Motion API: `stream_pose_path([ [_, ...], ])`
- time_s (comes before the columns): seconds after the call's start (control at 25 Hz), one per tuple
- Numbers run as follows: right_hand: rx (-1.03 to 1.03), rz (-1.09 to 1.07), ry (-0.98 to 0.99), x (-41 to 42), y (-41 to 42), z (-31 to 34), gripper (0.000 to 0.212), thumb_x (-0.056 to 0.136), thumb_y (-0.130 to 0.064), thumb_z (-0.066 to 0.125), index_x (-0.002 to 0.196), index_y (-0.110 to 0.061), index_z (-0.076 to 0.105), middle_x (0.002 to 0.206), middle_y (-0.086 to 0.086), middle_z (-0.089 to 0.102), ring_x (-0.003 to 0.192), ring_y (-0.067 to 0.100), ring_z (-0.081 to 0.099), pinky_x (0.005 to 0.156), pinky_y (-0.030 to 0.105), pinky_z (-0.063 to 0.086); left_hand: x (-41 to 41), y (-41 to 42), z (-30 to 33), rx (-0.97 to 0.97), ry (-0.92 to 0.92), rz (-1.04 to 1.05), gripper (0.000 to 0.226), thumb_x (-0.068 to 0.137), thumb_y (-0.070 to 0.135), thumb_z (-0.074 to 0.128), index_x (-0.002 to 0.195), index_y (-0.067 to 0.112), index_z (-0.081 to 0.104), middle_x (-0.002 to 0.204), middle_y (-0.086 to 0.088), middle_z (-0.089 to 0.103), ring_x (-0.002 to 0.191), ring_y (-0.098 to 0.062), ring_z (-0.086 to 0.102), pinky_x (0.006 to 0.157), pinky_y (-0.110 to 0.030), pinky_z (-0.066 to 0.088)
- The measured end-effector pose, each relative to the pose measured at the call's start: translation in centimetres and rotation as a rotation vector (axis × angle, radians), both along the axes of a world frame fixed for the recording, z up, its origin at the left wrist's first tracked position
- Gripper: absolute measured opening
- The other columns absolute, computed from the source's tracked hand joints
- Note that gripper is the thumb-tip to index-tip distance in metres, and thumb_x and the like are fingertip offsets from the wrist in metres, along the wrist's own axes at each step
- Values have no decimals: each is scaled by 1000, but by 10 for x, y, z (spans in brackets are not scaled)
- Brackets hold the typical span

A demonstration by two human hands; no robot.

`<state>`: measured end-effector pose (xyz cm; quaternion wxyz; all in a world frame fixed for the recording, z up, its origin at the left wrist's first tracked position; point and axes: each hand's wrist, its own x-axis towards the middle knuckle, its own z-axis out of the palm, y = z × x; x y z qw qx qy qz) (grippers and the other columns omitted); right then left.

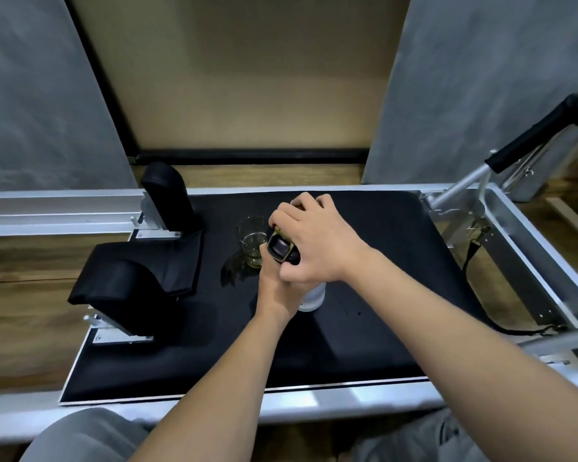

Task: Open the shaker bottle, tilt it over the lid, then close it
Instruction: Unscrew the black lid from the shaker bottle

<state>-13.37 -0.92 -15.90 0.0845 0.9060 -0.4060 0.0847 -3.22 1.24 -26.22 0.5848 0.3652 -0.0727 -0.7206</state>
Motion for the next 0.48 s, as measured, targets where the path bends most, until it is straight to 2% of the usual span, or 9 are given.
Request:
stream_pose_path([
  [0.04, 23, 42, 48, -2, -1, 2, 67, 67, -63, 48, 118, -20, 55, 111, -7, 57, 111, 29, 49, 89, 49, 39, 3, -1, -6, -26, -33, -19, 20, 102, 28, 60, 101, 25, 80, 119, -4, 69, 114, -20, 66, 118, -50, 40],
  [0.08, 67, 58, 72, -2, -2, 6, 71, 70, -69, 48, 121, -21, 54, 115, -7, 56, 115, 29, 48, 93, 49, 38, 5, 0, -5, -56, -67, -55, 14, 102, 22, 62, 110, 26, 73, 119, 2, 70, 115, -11, 66, 117, -41, 44],
  [0.16, 238, -6, 28, 2, 0, 17, 80, 75, -84, 46, 129, -25, 51, 125, -8, 53, 125, 27, 42, 103, 49, 33, 3, 6, 0, -146, -269, -70, 33, 104, 5, 59, 123, 32, 61, 121, 11, 70, 109, 2, 68, 92, -26, 60],
  [0.2, 332, -92, -59, 6, 0, 25, 85, 77, -87, 44, 136, -26, 47, 135, -6, 50, 131, 29, 39, 107, 51, 30, 1, 9, 6, -212, -391, -90, 41, 102, 0, 62, 127, 33, 57, 125, 12, 68, 105, 4, 70, 83, -22, 61],
  [0.24, 393, -211, -168, 12, 0, 33, 88, 80, -87, 42, 144, -26, 41, 147, -3, 44, 137, 32, 34, 109, 54, 28, 0, 10, 5, -270, -558, -89, 49, 96, 4, 72, 131, 33, 54, 128, 12, 65, 105, 4, 69, 83, -21, 60],
  [0.32, 363, -491, -280, 24, -2, 49, 93, 86, -85, 36, 155, -24, 27, 165, 7, 24, 144, 43, 27, 109, 65, 29, 0, 9, -5, -348, -899, -101, 73, 70, 24, 95, 126, 39, 50, 128, 11, 66, 113, -2, 67, 101, -34, 57],
  [0.36, 325, -623, -240, 27, -2, 53, 96, 87, -85, 35, 158, -22, 21, 168, 11, 15, 145, 49, 25, 107, 71, 29, 1, 9, -9, -346, -924, -113, 76, 64, 28, 98, 121, 42, 50, 128, 9, 67, 116, -5, 66, 105, -40, 55],
  [0.4, 324, -734, -165, 27, -2, 53, 99, 86, -85, 35, 159, -20, 18, 168, 15, 12, 144, 55, 24, 105, 75, 30, -1, 12, -3, -371, -910, -132, 73, 67, 25, 96, 122, 39, 50, 130, 5, 67, 114, -6, 68, 102, -41, 56],
  [0.48, 444, -868, -105, 24, -4, 44, 100, 85, -85, 37, 157, -17, 21, 162, 19, 22, 136, 57, 37, 98, 74, 40, -10, 14, 15, -327, -661, -29, 40, 94, 18, 78, 125, 20, 53, 135, -11, 63, 94, -7, 75, 78, -34, 64],
])
